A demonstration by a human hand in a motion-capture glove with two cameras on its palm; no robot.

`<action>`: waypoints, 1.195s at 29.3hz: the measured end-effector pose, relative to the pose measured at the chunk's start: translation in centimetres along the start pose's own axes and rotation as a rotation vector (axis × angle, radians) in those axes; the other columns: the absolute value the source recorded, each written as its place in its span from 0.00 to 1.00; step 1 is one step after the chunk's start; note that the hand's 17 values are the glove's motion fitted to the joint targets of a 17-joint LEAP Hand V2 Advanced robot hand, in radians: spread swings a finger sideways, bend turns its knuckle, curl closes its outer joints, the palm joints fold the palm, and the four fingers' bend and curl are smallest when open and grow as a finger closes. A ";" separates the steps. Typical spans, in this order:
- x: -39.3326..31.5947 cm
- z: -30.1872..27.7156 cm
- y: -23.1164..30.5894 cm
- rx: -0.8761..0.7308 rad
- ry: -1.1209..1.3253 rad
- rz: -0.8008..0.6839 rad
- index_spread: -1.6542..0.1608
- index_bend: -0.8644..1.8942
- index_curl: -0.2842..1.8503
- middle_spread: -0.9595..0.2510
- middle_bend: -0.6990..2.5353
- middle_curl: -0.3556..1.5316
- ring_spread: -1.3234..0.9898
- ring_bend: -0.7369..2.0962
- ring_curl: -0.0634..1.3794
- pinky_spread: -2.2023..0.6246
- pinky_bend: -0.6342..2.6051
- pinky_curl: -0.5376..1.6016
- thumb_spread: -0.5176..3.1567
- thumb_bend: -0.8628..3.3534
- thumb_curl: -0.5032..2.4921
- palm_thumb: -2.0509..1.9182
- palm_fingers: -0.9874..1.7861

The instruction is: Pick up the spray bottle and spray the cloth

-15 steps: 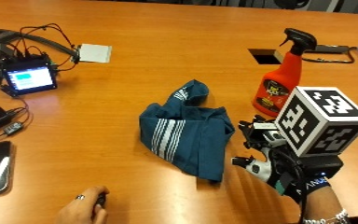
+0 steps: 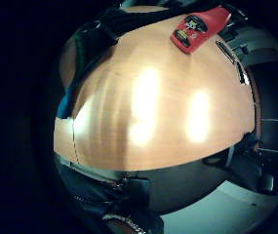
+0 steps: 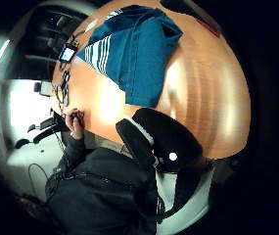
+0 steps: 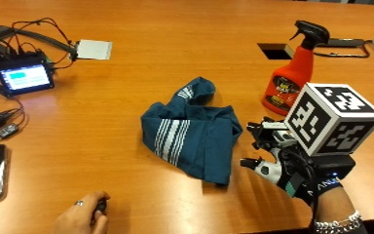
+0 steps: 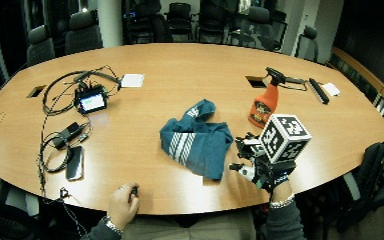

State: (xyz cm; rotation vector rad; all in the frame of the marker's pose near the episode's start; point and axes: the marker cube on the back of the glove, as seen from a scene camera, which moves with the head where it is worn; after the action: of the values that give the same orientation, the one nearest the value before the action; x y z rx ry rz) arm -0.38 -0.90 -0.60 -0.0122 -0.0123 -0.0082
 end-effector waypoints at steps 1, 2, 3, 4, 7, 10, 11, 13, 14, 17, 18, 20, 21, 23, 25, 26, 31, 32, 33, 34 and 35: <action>0.0 0.1 -0.1 -0.002 0.000 0.000 0.68 0.38 0.23 0.76 0.27 0.26 0.57 0.37 0.17 0.86 0.34 0.36 0.40 0.23 0.21 0.60 0.50; 0.0 0.2 -0.2 -0.004 0.001 0.000 0.68 0.38 0.24 0.76 0.27 0.27 0.57 0.37 0.17 0.86 0.34 0.36 0.40 0.23 0.21 0.60 0.49; -0.1 0.3 -0.5 -0.006 0.002 -0.001 0.68 0.38 0.24 0.76 0.27 0.27 0.57 0.37 0.17 0.86 0.34 0.37 0.41 0.22 0.21 0.60 0.49; -0.3 0.5 -0.8 -0.008 0.002 -0.003 0.67 0.38 0.24 0.76 0.27 0.27 0.57 0.37 0.18 0.86 0.34 0.37 0.41 0.22 0.21 0.60 0.49; -1.2 0.6 -2.5 -0.018 0.003 -0.015 0.67 0.38 0.25 0.76 0.27 0.28 0.57 0.38 0.18 0.86 0.33 0.37 0.42 0.22 0.22 0.61 0.50; -1.8 0.5 -3.8 -0.032 0.014 -0.022 0.67 0.38 0.25 0.76 0.27 0.29 0.57 0.38 0.19 0.86 0.33 0.37 0.43 0.22 0.22 0.61 0.51; -1.9 0.5 -4.2 -0.035 0.019 -0.020 0.68 0.38 0.25 0.76 0.27 0.29 0.57 0.38 0.19 0.86 0.33 0.37 0.43 0.22 0.22 0.61 0.51; -1.7 0.3 -4.9 -0.037 0.030 -0.007 0.68 0.38 0.26 0.76 0.27 0.29 0.57 0.38 0.19 0.86 0.33 0.38 0.44 0.22 0.23 0.61 0.51; -1.6 0.2 -5.3 -0.034 0.037 0.004 0.68 0.38 0.26 0.76 0.27 0.29 0.57 0.38 0.20 0.86 0.33 0.38 0.44 0.22 0.23 0.61 0.51; -0.9 -0.5 -6.7 -0.008 0.063 0.052 0.68 0.38 0.27 0.76 0.27 0.30 0.56 0.38 0.20 0.86 0.32 0.38 0.44 0.21 0.23 0.62 0.53; -0.7 -0.8 -7.1 0.007 0.071 0.069 0.68 0.38 0.27 0.76 0.27 0.30 0.56 0.38 0.20 0.86 0.33 0.38 0.44 0.21 0.23 0.62 0.53; -0.2 -1.4 -7.9 0.046 0.084 0.105 0.68 0.37 0.27 0.76 0.27 0.31 0.56 0.38 0.21 0.86 0.32 0.38 0.45 0.21 0.23 0.62 0.53; 0.0 -1.7 -8.4 0.070 0.088 0.126 0.69 0.37 0.27 0.76 0.27 0.31 0.56 0.39 0.21 0.86 0.32 0.38 0.45 0.21 0.23 0.62 0.55; 0.5 -2.3 -9.3 0.119 0.087 0.172 0.70 0.37 0.27 0.76 0.28 0.32 0.56 0.40 0.22 0.86 0.32 0.38 0.45 0.21 0.23 0.63 0.56; 0.7 -2.4 -10.0 0.157 0.064 0.215 0.71 0.37 0.27 0.76 0.28 0.32 0.55 0.40 0.23 0.86 0.31 0.38 0.45 0.21 0.24 0.63 0.57; 0.8 -2.2 -10.3 0.170 0.044 0.235 0.71 0.36 0.27 0.75 0.28 0.33 0.55 0.41 0.23 0.86 0.31 0.38 0.45 0.21 0.24 0.63 0.58; 1.5 -1.5 -11.9 0.239 -0.070 0.336 0.73 0.36 0.27 0.75 0.29 0.34 0.54 0.42 0.25 0.86 0.30 0.39 0.46 0.22 0.24 0.65 0.59; 1.6 -1.5 -12.3 0.259 -0.089 0.353 0.73 0.36 0.27 0.75 0.29 0.34 0.54 0.42 0.25 0.86 0.30 0.39 0.46 0.21 0.24 0.65 0.59; 1.6 -1.5 -12.8 0.282 -0.109 0.367 0.73 0.36 0.27 0.75 0.29 0.34 0.54 0.42 0.25 0.86 0.30 0.39 0.46 0.22 0.25 0.66 0.59; 1.6 -1.6 -13.4 0.306 -0.134 0.380 0.74 0.36 0.26 0.75 0.28 0.35 0.54 0.42 0.26 0.86 0.30 0.39 0.47 0.22 0.25 0.66 0.59; 1.6 -1.6 -14.0 0.331 -0.162 0.390 0.74 0.36 0.26 0.75 0.28 0.35 0.54 0.42 0.26 0.86 0.30 0.39 0.47 0.22 0.25 0.66 0.59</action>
State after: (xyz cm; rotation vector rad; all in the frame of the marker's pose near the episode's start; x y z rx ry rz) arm 1.10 -14.88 -2.05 0.3158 -0.1733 0.3851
